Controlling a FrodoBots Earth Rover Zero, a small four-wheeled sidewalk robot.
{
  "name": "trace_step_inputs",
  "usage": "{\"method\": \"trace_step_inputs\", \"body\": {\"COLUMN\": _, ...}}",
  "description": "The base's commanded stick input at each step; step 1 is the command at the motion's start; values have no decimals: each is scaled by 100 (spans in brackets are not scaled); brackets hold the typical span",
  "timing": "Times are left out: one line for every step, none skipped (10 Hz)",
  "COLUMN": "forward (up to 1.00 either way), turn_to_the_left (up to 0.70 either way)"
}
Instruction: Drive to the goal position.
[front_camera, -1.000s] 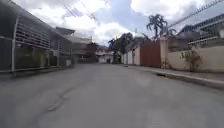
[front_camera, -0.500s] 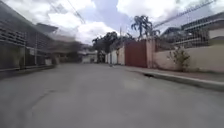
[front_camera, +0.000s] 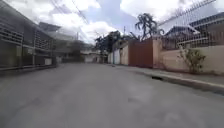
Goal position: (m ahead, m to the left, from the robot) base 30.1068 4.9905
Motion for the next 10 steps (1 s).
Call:
{"method": "trace_step_inputs", "body": {"forward": 100, "turn_to_the_left": -2}}
{"method": "trace_step_inputs", "body": {"forward": 100, "turn_to_the_left": -2}}
{"method": "trace_step_inputs", "body": {"forward": 100, "turn_to_the_left": -2}}
{"method": "trace_step_inputs", "body": {"forward": 100, "turn_to_the_left": -2}}
{"method": "trace_step_inputs", "body": {"forward": 100, "turn_to_the_left": -2}}
{"method": "trace_step_inputs", "body": {"forward": 100, "turn_to_the_left": 0}}
{"method": "trace_step_inputs", "body": {"forward": 100, "turn_to_the_left": 0}}
{"method": "trace_step_inputs", "body": {"forward": 100, "turn_to_the_left": 0}}
{"method": "trace_step_inputs", "body": {"forward": 100, "turn_to_the_left": 0}}
{"method": "trace_step_inputs", "body": {"forward": 100, "turn_to_the_left": 0}}
